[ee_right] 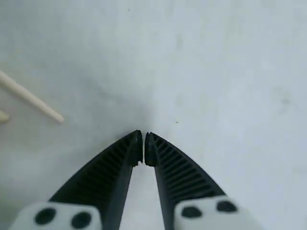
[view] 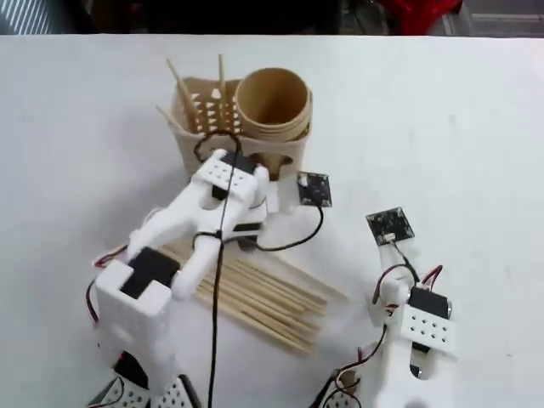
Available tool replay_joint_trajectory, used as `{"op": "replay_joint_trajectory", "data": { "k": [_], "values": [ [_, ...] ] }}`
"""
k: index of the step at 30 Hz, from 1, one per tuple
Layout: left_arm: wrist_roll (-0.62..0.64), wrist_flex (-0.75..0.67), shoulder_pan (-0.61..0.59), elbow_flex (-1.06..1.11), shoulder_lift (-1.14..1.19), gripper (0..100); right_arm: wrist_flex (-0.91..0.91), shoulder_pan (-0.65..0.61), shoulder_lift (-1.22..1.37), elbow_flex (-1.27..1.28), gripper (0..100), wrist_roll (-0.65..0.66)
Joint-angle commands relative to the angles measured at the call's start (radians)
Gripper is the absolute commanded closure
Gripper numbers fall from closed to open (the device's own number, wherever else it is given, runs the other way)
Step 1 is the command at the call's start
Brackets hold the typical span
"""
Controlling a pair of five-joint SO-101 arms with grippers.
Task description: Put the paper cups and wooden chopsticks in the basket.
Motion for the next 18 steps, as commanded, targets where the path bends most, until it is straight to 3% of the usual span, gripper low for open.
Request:
{"op": "replay_joint_trajectory", "data": {
  "k": [1, 10, 18],
  "values": [
    [-0.011, -0.044, 0.071, -0.025, 0.005, 82, -0.012, 0.012, -0.024, -0.005, 97.1, 0.006],
    [-0.127, 0.051, 0.084, -0.025, 0.004, 98, -0.012, 0.012, -0.024, -0.005, 97.1, 0.006],
    [-0.064, 0.15, 0.084, -0.043, -0.074, 98, -0.013, 0.012, -0.024, -0.005, 97.2, 0.005]
  ]
}}
